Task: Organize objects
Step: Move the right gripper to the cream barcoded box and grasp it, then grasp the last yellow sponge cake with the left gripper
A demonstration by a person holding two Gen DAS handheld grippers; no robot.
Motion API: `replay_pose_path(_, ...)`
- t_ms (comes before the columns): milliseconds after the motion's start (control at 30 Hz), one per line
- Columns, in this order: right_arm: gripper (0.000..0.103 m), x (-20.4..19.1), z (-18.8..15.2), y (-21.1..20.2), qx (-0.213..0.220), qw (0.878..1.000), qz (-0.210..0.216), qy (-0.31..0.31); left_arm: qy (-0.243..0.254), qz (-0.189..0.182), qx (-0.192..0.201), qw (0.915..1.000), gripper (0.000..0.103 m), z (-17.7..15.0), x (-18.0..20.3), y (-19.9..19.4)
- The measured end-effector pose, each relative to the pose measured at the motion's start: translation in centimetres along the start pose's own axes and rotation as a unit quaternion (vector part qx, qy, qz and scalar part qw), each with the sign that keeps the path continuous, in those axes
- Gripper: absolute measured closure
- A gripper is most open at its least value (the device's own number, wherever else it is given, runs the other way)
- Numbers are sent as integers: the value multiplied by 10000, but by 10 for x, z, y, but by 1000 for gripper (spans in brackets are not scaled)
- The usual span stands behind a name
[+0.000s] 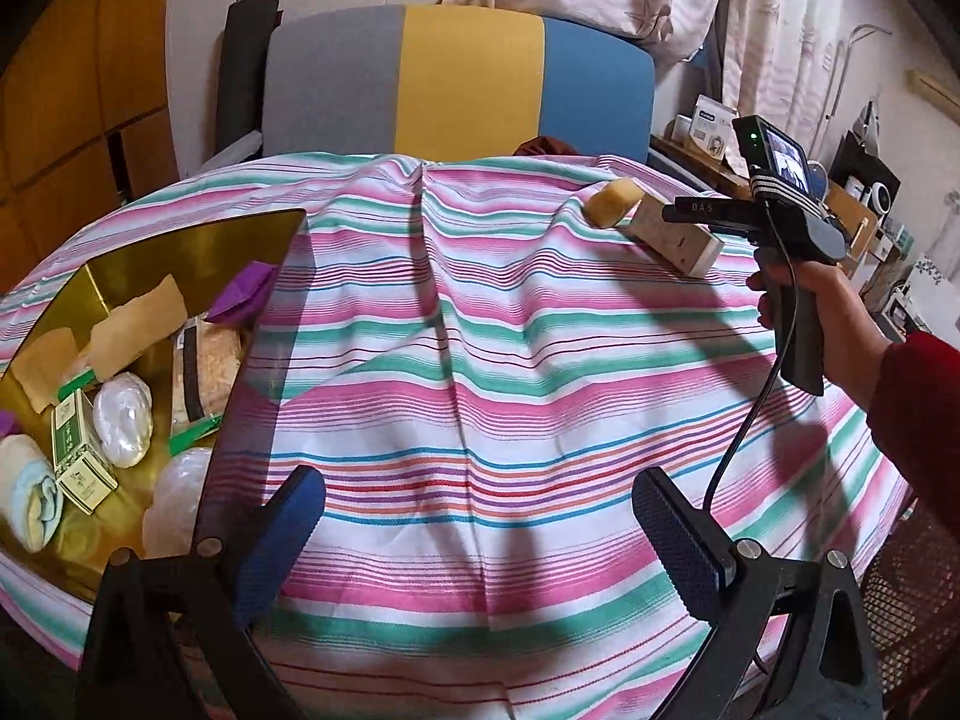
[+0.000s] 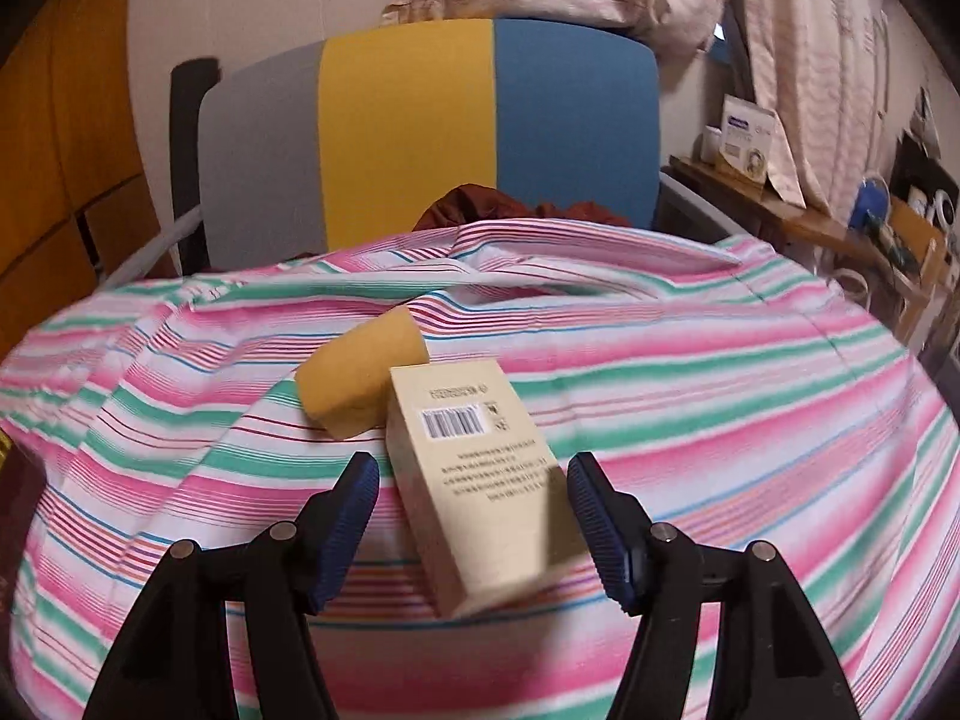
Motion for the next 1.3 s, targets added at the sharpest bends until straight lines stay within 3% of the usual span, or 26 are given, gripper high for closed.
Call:
replay_pose_path(133,37,-2,1,-2,181,9985,-382,-358,20,44,34,10000,0,3,1,0)
replay_pose_path(200,36,2,2,-2,169,9986,-284,-411,2,55,36,10000,0,4,1,1)
replay_pose_path(333,37,7,2,16,-319,9982,86,-492,6,16,-14,10000,0,10,5,6)
replay_pose_path(400,38,6,-1,20,-378,9982,6,-473,41,6,8,10000,0,13,8,7)
replay_pose_path(500,52,14,-11,25,-437,9982,413,-89,88,10,41,10000,0,20,14,8)
replay_pose_path(667,52,31,-32,14,-319,9948,665,695,167,-70,66,9998,0,45,27,16)
replay_pose_path(1000,52,43,-68,-10,-125,9925,207,1197,481,180,299,9982,0,137,66,59)
replay_pose_path(1133,52,41,-70,-10,-113,9936,93,1117,1050,521,357,9925,0,176,95,89)
replay_pose_path(1300,52,37,-68,-6,-59,9944,-56,1054,1271,860,329,9876,0,222,121,133)
Point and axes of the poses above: each gripper's, at about its wrist camera, not at the fingertips, and y roughly the way its jaws point, x to its right, z to its top, the point moved 1 cm from there along y, roughly the way its jaws point, and after that the axes turned 13 degrees about -x, right-handed, at the moved point
